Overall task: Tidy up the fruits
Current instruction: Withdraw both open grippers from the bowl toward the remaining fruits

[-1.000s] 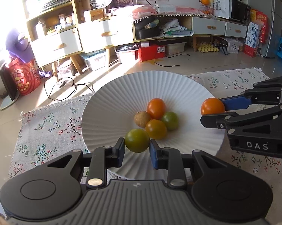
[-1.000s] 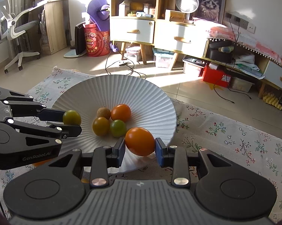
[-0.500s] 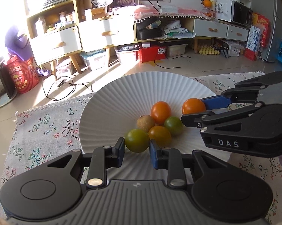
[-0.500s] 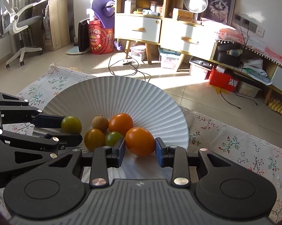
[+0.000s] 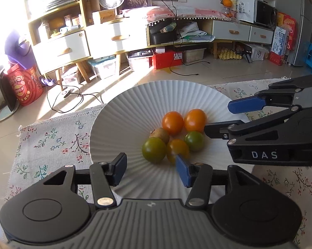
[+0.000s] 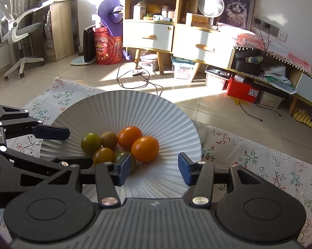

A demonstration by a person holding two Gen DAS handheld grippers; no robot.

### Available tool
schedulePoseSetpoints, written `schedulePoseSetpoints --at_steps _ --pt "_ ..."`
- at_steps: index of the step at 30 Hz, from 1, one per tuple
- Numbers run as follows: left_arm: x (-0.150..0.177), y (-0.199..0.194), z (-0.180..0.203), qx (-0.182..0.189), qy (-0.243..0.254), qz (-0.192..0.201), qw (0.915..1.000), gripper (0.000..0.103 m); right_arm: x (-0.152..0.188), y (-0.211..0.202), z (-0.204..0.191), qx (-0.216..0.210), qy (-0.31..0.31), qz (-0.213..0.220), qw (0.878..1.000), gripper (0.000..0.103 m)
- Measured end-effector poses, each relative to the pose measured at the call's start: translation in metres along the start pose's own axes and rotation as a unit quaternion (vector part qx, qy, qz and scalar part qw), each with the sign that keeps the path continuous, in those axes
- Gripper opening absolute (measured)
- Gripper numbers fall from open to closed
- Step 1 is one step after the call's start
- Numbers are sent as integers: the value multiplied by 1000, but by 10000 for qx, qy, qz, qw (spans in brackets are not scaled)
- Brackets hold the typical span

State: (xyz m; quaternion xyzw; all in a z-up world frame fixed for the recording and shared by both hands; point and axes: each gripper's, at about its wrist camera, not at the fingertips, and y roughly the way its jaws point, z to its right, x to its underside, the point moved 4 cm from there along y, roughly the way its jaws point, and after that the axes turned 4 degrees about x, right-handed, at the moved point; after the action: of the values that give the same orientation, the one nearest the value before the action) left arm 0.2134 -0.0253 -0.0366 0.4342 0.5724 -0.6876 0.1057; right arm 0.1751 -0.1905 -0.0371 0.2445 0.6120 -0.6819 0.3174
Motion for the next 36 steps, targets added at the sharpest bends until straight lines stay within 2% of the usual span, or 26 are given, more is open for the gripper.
schedulePoseSetpoints --at_steps 2,8,17,21,36 --pt "1 -3 -1 -63 -8 10 10000 45 -1 -4 2 29 31 20 10000 54" --pt "0 -17 -1 -184 18 78 9998 64 -3 -19 4 71 86 74 9999 62" --pt "2 -41 2 -315 -17 166 9994 85 -2 -44 7 147 277 146 9994 81" --pt "4 -50 3 -368 -19 116 9993 85 2 -54 7 243 391 163 9988 92" --pt "24 -89 5 -413 -114 -21 9991 85 18 -87 -3 414 528 70 9977 101"
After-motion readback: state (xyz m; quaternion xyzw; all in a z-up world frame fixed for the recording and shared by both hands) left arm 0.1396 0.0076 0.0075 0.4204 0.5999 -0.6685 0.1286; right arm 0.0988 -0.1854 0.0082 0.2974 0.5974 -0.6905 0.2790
